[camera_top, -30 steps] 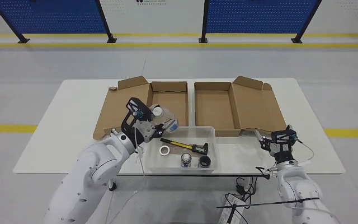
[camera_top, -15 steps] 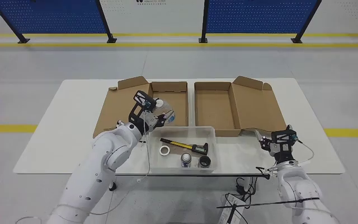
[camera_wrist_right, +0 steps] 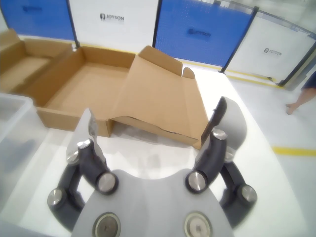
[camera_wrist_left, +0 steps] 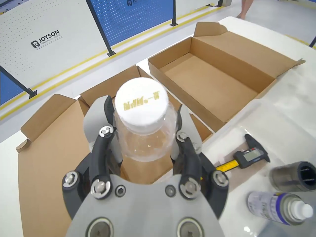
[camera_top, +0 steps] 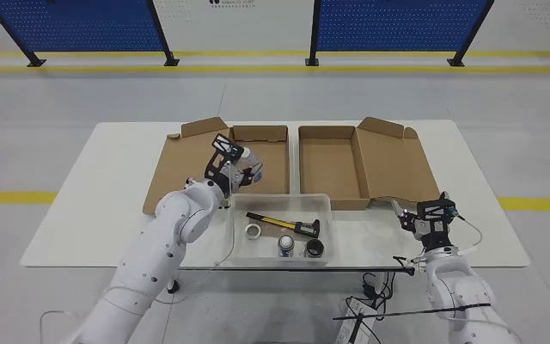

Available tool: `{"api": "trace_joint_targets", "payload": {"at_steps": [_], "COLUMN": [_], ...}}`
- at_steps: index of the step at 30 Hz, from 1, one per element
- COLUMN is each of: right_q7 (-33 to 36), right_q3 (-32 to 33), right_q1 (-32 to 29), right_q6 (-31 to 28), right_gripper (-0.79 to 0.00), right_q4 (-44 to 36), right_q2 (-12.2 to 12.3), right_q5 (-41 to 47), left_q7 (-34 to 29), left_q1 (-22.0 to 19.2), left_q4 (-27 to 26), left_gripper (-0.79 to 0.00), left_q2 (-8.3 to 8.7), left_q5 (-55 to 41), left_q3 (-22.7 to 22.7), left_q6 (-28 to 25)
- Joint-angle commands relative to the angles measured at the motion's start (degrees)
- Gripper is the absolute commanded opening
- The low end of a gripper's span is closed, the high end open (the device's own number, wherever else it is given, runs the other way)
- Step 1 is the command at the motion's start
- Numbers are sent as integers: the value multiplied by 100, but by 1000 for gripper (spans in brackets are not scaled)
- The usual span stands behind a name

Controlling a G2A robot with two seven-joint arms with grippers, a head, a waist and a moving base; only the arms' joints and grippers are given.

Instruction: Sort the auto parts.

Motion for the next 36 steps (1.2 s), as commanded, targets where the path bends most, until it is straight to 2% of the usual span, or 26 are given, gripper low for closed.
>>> {"api": "trace_joint_targets", "payload": {"at_steps": [1,11,19,23,25,26,28,36], "right_q7": [0,0,0,0,0,0,0,0], "right_q3": [0,0,0,0,0,0,0,0], "right_q1": [0,0,0,0,0,0,0,0], "right_q6": [0,0,0,0,0,0,0,0], "right_gripper": [0,0,0,0,0,0,0,0], "right_q4": [0,0,0,0,0,0,0,0], "right_q2": [0,0,0,0,0,0,0,0], "right_q5": [0,0,0,0,0,0,0,0], "left_q7": [-50,-292,-550,-648,-673,-683,-710,-776], "left_q1": [-119,-479,-633,-675,-684,-692,-707,-745], "left_q4": [174,788,1020,1107,1145,1162,1193,1273], "left_gripper": [-785,-785,-770,-603,-548,-486,0,0], "left_q2": [-35,-183,-256,-292,-308,-315,-328,-370], "left_q5": [38,84,47,65,39,36,27,4], "left_q3": [93,360,404,435,440,440,438,412], "left_q6": [8,108,151,210,221,223,223,196]}}
